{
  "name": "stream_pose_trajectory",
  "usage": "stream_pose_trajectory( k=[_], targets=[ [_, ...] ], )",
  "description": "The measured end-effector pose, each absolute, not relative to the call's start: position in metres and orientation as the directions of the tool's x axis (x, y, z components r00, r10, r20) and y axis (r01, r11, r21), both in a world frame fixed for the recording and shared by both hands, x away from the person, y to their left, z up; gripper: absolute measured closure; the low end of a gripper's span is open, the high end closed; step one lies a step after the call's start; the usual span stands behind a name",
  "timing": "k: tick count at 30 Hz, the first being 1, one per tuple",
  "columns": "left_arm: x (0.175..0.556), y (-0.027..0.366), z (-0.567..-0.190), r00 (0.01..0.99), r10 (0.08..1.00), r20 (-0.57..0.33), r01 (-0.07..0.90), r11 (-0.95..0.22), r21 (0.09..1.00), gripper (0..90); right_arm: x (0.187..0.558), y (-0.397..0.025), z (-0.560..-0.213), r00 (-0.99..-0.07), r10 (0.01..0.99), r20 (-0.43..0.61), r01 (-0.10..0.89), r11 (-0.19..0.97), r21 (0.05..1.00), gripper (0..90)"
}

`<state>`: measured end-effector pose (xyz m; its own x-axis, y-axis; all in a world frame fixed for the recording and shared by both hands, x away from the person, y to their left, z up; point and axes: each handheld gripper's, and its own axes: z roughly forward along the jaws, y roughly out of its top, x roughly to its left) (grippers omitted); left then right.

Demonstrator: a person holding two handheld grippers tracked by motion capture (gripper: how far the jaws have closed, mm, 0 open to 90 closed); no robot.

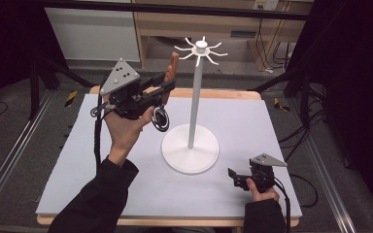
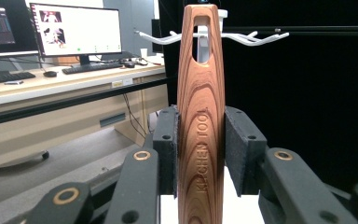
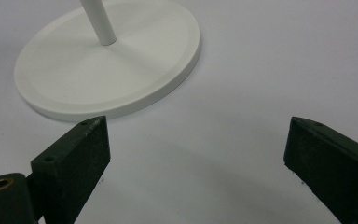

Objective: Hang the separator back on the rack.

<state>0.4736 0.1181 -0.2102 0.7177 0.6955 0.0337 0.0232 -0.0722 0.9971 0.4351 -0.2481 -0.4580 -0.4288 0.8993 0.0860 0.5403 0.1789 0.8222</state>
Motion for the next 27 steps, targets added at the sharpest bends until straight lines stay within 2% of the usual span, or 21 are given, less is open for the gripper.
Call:
stream_pose_trajectory(
  k=[27],
  targets=[
    [0.489, 0.099, -0.215, 0.727, 0.687, 0.023, 0.037, -0.072, 0.997, 67.1, 0.435, -0.249, -0.458, -0.429, 0.899, 0.091, 0.543, 0.176, 0.821, 7.4]
  ],
)
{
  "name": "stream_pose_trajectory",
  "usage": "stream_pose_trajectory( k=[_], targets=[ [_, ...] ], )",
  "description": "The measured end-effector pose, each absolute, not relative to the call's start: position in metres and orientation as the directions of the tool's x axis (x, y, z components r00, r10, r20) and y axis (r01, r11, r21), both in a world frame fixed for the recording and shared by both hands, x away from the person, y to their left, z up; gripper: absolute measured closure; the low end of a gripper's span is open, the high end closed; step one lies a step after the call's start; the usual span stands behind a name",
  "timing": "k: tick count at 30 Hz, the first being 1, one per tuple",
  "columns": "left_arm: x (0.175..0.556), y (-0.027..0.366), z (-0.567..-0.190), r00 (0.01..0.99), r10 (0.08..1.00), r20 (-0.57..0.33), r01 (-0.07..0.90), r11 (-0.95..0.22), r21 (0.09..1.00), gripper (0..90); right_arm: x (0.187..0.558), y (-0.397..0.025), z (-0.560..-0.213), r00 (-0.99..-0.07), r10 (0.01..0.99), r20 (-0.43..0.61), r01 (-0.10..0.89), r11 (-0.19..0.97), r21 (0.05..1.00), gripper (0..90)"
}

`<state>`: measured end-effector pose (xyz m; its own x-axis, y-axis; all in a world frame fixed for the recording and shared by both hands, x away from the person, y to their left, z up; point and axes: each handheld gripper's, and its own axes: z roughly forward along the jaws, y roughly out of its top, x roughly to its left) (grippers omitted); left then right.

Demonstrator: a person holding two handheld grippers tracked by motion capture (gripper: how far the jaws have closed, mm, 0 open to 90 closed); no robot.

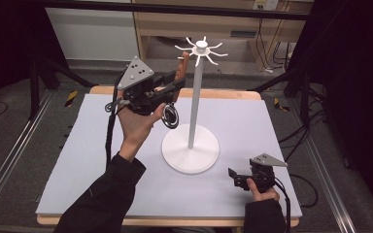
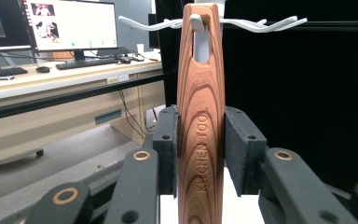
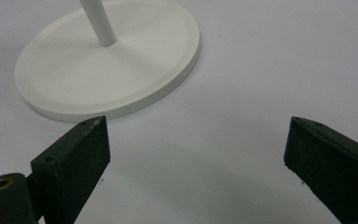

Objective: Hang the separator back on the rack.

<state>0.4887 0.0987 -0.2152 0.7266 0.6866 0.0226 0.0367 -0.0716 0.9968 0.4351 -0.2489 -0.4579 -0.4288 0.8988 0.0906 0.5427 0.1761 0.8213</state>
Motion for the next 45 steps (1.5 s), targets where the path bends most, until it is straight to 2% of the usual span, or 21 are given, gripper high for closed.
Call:
stream_pose_trajectory(
  k=[28, 36, 45],
  targets=[
    [0.492, 0.106, -0.223, 0.717, 0.696, 0.045, 0.032, -0.097, 0.995, 63.1, 0.435, -0.248, -0.458, -0.426, 0.9, 0.095, 0.547, 0.173, 0.819, 7.4],
    [0.484, 0.119, -0.237, 0.735, 0.678, -0.008, 0.102, -0.099, 0.99, 56.7, 0.435, -0.248, -0.458, -0.424, 0.902, 0.088, 0.545, 0.176, 0.82, 7.4],
    [0.476, 0.14, -0.258, 0.718, 0.695, 0.04, 0.097, -0.156, 0.983, 46.9, 0.437, -0.248, -0.459, -0.42, 0.903, 0.085, 0.547, 0.178, 0.818, 7.3]
  ],
)
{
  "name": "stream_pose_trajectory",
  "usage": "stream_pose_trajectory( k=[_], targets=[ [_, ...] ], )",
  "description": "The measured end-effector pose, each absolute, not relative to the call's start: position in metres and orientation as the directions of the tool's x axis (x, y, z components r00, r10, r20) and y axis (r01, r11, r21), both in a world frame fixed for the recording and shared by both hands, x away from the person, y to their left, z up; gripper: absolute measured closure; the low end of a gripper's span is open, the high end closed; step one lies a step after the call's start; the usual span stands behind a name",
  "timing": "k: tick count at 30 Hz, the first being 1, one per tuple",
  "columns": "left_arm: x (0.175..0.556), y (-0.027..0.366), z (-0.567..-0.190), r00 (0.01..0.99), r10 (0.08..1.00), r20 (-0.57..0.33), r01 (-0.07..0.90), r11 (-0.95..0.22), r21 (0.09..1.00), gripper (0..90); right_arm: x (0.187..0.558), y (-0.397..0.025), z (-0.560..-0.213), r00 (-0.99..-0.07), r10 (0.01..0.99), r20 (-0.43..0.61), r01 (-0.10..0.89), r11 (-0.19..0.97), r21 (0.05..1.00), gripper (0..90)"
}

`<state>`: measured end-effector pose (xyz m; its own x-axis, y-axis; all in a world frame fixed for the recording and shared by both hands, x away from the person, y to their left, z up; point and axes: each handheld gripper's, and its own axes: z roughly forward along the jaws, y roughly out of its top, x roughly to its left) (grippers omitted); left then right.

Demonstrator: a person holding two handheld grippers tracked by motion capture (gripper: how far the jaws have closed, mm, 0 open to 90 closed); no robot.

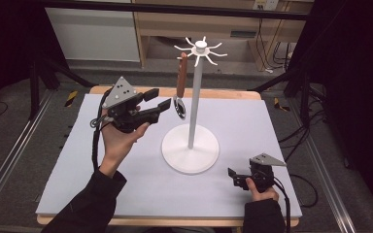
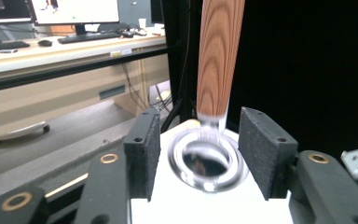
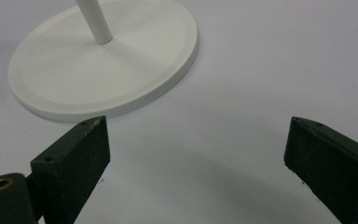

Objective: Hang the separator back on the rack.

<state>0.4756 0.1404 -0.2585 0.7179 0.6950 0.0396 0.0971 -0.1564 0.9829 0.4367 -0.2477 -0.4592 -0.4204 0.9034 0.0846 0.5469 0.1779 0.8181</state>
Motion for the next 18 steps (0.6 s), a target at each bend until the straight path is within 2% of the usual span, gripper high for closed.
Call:
stream_pose_trajectory(
  k=[18],
  targets=[
    [0.46, 0.19, -0.328, 0.682, 0.731, 0.027, 0.228, -0.247, 0.942, 39.2, 0.435, -0.248, -0.461, -0.413, 0.907, 0.083, 0.552, 0.177, 0.815, 7.3]
  ],
)
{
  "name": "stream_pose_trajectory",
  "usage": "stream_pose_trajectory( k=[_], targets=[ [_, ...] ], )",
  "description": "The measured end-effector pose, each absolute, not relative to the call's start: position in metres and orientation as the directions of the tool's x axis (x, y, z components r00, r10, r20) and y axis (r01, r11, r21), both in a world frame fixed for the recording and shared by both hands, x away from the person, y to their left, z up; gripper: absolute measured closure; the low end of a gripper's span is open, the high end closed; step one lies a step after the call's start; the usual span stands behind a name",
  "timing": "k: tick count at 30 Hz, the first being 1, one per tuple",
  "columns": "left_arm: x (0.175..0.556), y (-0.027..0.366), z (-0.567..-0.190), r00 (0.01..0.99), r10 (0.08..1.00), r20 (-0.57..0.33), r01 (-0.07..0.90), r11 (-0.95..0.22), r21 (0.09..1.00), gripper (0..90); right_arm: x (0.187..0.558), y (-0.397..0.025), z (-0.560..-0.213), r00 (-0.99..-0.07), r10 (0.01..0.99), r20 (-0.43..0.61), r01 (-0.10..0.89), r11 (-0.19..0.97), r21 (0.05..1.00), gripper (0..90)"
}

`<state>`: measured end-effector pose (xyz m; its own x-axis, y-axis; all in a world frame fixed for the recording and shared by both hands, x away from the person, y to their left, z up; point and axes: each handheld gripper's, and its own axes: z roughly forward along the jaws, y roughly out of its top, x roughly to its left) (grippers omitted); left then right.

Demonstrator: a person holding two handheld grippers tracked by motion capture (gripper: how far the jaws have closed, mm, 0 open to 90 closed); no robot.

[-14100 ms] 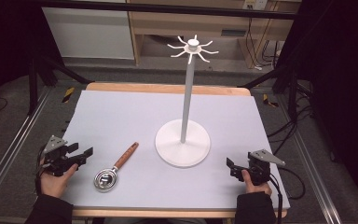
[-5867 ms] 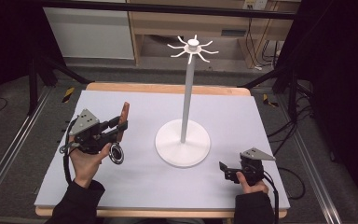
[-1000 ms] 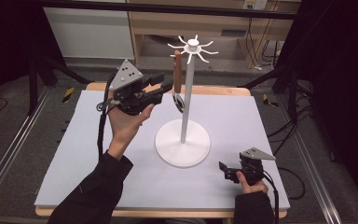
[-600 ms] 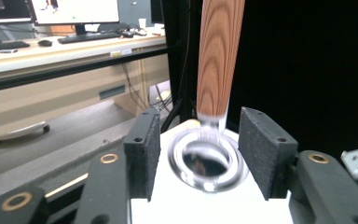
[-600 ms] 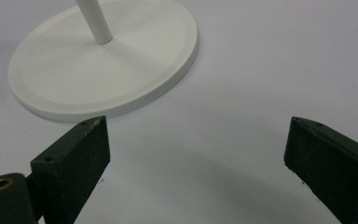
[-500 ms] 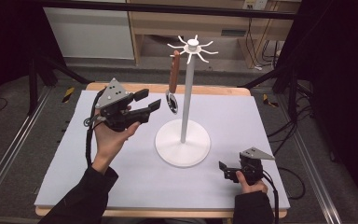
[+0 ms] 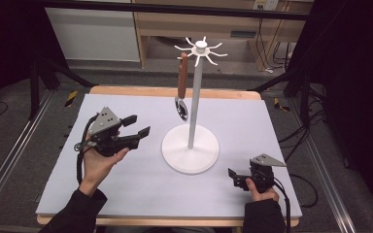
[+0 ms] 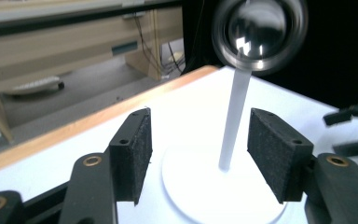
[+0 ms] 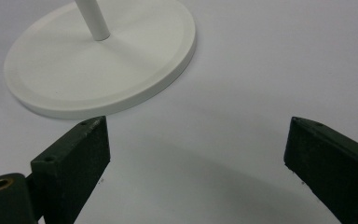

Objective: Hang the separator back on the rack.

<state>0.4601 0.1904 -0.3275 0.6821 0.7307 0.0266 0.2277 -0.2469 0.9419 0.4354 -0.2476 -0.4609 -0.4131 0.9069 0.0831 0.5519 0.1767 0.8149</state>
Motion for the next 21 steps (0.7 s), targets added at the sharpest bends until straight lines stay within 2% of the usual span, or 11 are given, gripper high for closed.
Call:
stream_pose_trajectory(
  k=[14, 21],
  targets=[
    [0.459, 0.225, -0.391, 0.632, 0.774, -0.028, 0.346, -0.25, 0.905, 37.2, 0.435, -0.25, -0.463, -0.409, 0.909, 0.078, 0.553, 0.179, 0.814, 7.3],
    [0.46, 0.256, -0.429, 0.563, 0.823, -0.073, 0.429, -0.216, 0.877, 35.2, 0.435, -0.25, -0.464, -0.399, 0.913, 0.084, 0.565, 0.173, 0.807, 7.2]
  ],
)
